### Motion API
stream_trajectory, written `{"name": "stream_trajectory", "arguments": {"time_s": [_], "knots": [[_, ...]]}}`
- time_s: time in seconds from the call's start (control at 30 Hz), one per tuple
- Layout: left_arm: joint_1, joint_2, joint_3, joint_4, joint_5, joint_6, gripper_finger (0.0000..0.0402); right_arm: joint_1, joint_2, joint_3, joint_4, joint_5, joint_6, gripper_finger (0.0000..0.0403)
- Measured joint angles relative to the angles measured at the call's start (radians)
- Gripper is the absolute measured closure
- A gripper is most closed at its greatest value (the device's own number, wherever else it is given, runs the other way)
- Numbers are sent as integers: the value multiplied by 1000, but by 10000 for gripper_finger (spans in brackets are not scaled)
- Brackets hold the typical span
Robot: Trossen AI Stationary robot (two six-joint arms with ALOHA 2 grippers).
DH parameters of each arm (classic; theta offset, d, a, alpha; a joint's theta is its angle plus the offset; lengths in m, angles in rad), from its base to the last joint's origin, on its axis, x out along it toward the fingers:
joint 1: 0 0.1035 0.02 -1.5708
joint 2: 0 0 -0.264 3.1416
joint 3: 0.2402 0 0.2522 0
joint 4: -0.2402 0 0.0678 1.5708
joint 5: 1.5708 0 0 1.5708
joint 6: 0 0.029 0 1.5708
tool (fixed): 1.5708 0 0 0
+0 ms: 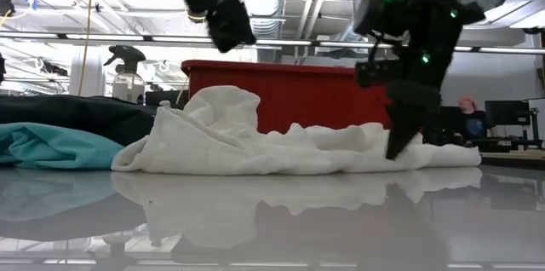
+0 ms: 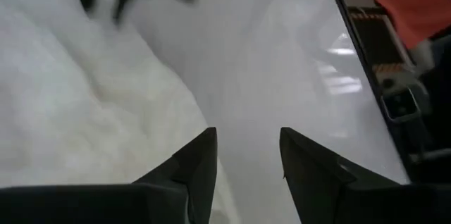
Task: Fold laundry
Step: Fold the white dress
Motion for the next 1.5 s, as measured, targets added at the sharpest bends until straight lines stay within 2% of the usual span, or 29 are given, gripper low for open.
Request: {"name": "stream_trajectory", "arguments": {"time_s": [0.1,0.23,0.43,0.57,0.67,0.77,0.9,1.0,1.13,1.27,1.33,1.5], "knots": [[-10,0,-41,28,-10,-52,267,25,0,-48,72,-43,74,242],[-43,1,-51,-5,-13,-75,268,101,-3,-61,86,-68,251,242],[-105,-5,-51,-51,-11,-38,268,304,-3,-64,178,-78,626,242],[-146,-26,-51,-91,-20,-23,269,449,-2,-64,233,-37,902,242],[-174,-55,-51,-117,-61,9,269,541,-2,-63,279,-27,1021,242],[-189,-98,-51,-146,-151,19,269,611,-4,-33,349,-27,1050,242],[-193,-182,-51,-137,-216,14,269,651,-16,44,488,-23,953,242],[-206,-232,-50,-102,-290,-8,269,622,-18,144,502,6,785,242],[-265,-212,-50,-81,-445,-12,269,534,-11,300,210,82,494,242],[-323,-149,-50,-67,-542,-58,269,417,1,413,-77,147,194,235],[-346,-117,-50,-64,-592,-91,269,361,0,444,-142,126,67,226],[-382,-25,-50,-68,-717,-160,269,283,1,459,-205,-36,-149,182]]}}
